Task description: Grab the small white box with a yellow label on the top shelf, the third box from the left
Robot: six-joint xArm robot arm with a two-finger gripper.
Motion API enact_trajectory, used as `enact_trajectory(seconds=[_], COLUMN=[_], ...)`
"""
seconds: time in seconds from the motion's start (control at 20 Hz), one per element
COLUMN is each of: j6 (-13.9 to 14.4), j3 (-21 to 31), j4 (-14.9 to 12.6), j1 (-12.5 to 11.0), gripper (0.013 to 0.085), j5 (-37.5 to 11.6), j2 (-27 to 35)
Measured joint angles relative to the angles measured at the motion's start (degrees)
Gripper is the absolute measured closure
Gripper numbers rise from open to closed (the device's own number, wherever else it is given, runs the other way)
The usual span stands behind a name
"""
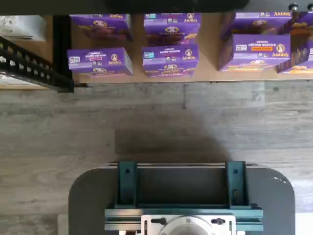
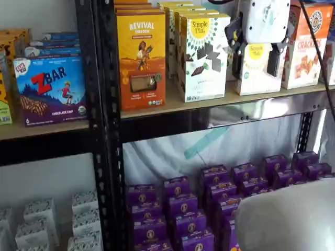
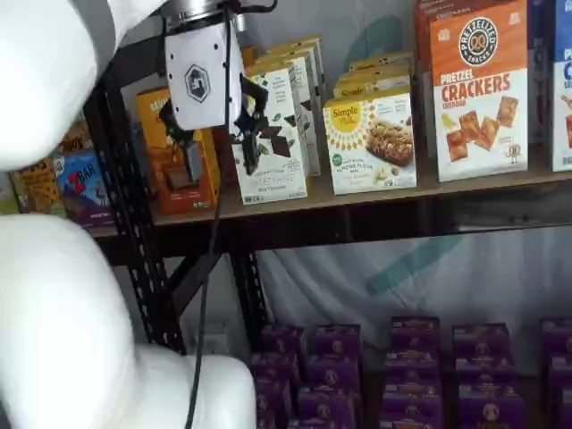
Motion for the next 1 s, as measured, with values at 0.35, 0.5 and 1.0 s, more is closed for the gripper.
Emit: enact_trajectory(seconds=[0.35,0.5,1.0], j6=[-0.54,1.04,-0.79], j3=[0.26,1.21,4.13], j4=[2.51,-0.44,-5.87], j1=[-1.54,1.36,0.83], gripper=[0.0130,0.0130,0.0130], j5=[0.36,-1.19,-9.42], j2=[0.03,-0.63,-0.05])
